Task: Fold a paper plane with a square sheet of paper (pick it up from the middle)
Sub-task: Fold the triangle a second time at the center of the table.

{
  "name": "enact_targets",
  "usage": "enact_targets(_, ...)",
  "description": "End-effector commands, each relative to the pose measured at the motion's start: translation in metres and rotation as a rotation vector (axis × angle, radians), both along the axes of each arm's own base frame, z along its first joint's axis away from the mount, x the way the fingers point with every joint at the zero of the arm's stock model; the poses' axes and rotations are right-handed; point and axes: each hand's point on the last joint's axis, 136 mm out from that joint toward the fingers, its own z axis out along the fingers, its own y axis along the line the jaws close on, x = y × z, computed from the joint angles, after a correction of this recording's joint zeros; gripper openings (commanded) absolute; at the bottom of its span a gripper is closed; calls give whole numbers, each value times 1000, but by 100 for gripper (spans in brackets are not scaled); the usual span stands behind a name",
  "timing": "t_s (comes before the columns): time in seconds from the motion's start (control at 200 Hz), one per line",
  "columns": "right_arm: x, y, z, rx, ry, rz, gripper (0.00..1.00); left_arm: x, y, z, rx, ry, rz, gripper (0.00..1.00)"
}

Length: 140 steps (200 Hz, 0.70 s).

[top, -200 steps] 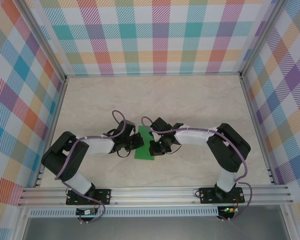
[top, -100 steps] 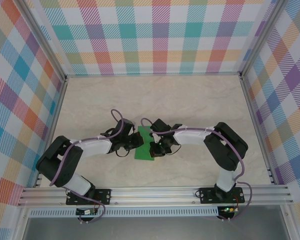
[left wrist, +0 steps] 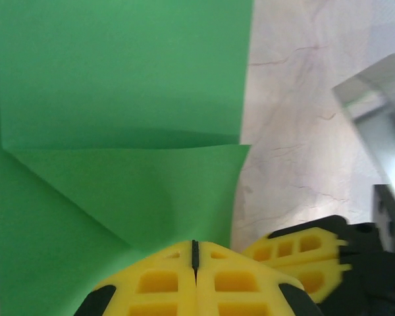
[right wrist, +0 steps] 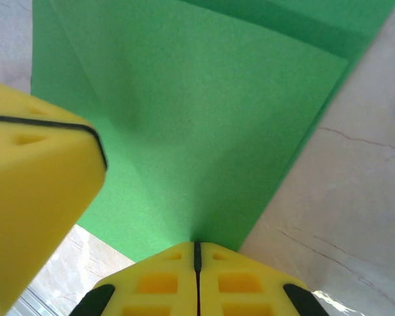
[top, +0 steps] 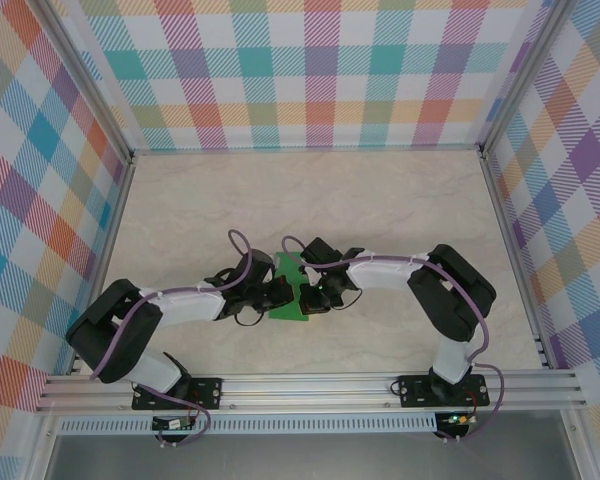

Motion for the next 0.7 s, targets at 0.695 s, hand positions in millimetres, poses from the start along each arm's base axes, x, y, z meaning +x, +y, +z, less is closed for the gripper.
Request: enact_targets(0.695,-21,-38,-41,-197,73,-1,6,-15,12,-44,94,49,18,0)
